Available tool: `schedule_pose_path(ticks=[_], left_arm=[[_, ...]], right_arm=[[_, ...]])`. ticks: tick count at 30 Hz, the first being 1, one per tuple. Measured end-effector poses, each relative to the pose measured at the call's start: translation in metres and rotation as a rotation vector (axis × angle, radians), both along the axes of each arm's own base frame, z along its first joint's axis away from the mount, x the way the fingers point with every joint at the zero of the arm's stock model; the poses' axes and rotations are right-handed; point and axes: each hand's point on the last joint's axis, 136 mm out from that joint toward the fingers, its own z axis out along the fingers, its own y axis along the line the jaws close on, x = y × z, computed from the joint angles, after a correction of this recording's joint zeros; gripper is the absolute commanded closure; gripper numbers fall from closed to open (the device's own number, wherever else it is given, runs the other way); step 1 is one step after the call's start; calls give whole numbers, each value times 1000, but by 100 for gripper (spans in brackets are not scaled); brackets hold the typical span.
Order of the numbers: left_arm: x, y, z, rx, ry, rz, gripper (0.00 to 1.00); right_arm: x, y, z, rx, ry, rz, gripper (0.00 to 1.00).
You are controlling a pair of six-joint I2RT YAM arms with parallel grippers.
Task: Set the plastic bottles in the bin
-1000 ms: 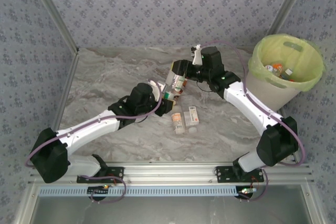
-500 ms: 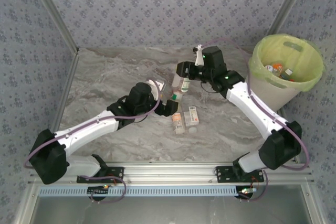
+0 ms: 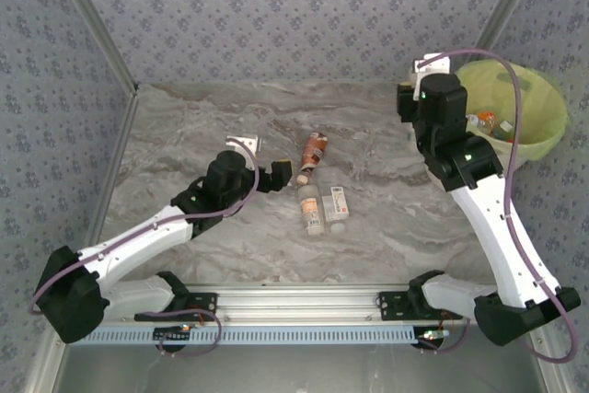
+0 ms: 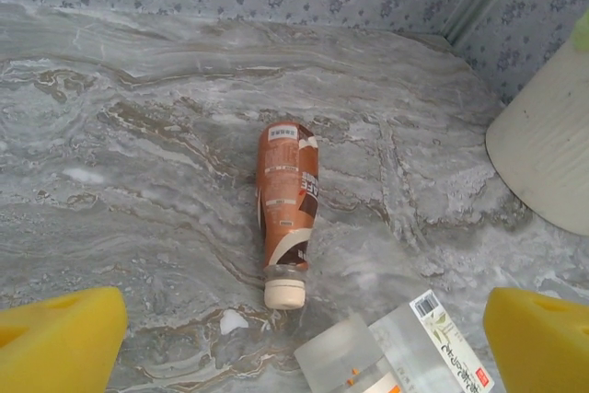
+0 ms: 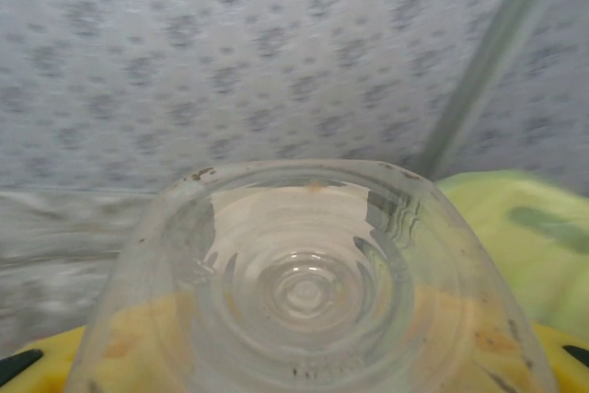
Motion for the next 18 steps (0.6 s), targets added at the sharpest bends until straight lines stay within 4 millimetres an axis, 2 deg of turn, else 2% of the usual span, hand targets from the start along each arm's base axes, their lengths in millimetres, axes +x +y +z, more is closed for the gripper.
schedule_pose_path(ticks=[6,8,15,18], left_arm=[[2,0,-1,-1,-1,10,1],[3,0,-3,1,5,11,0],[4,-1,-8,-9,26,20,0],[4,-2,-9,-10,31,21,1]], right_arm=[[12,-80,23,-174,-14,-267,80],[17,-97,28,-210,-9,-321,80],[37,-125,44,-311,24,-404,79],[40,-125,53,-277,16,-375,79]])
